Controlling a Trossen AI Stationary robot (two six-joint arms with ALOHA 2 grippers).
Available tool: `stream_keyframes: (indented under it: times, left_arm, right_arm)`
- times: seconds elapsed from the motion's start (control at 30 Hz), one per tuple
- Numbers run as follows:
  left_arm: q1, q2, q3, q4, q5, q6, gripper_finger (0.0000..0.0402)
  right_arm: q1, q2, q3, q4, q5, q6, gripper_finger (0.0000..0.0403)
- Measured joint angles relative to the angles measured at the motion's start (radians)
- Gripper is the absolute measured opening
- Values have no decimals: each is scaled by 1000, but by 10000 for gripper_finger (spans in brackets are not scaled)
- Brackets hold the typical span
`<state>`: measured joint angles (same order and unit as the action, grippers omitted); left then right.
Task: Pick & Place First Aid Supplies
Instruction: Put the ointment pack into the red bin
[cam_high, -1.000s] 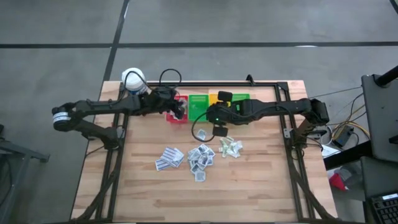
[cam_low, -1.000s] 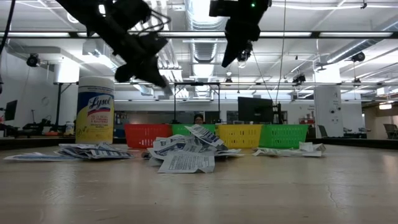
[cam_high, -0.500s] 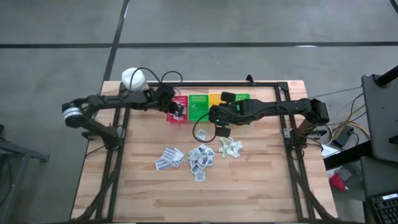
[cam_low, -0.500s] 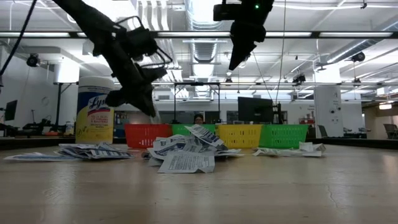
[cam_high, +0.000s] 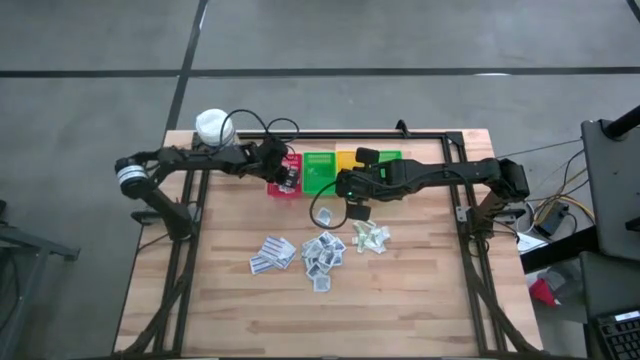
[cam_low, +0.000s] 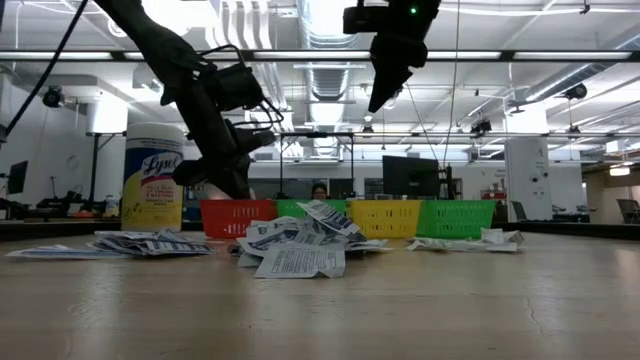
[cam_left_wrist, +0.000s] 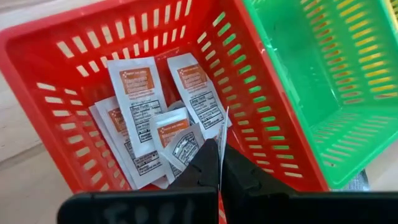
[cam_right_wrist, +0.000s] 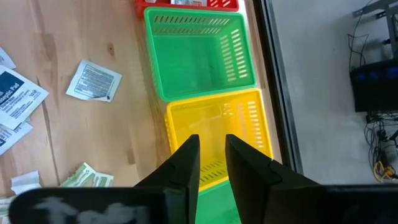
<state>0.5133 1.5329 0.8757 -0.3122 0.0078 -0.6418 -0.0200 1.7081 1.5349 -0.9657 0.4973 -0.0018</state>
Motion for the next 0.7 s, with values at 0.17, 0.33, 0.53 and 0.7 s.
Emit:
stream_keyframes:
  times: [0.17,0.33,0.53,0.7]
  left_arm:
    - [0,6,2,2,0,18,20]
    - [2,5,2,5,0,20,75]
    - [24,2,2,3,-3,42,136]
    - [50,-13,2,-31,-6,47,163]
  right_arm:
    - [0,0,0,0,0,-1,76]
    - [0,0,0,-5,0,-1,84]
    - [0,0,0,-48,0,2,86]
    - [0,0,0,-107,-1,28,76]
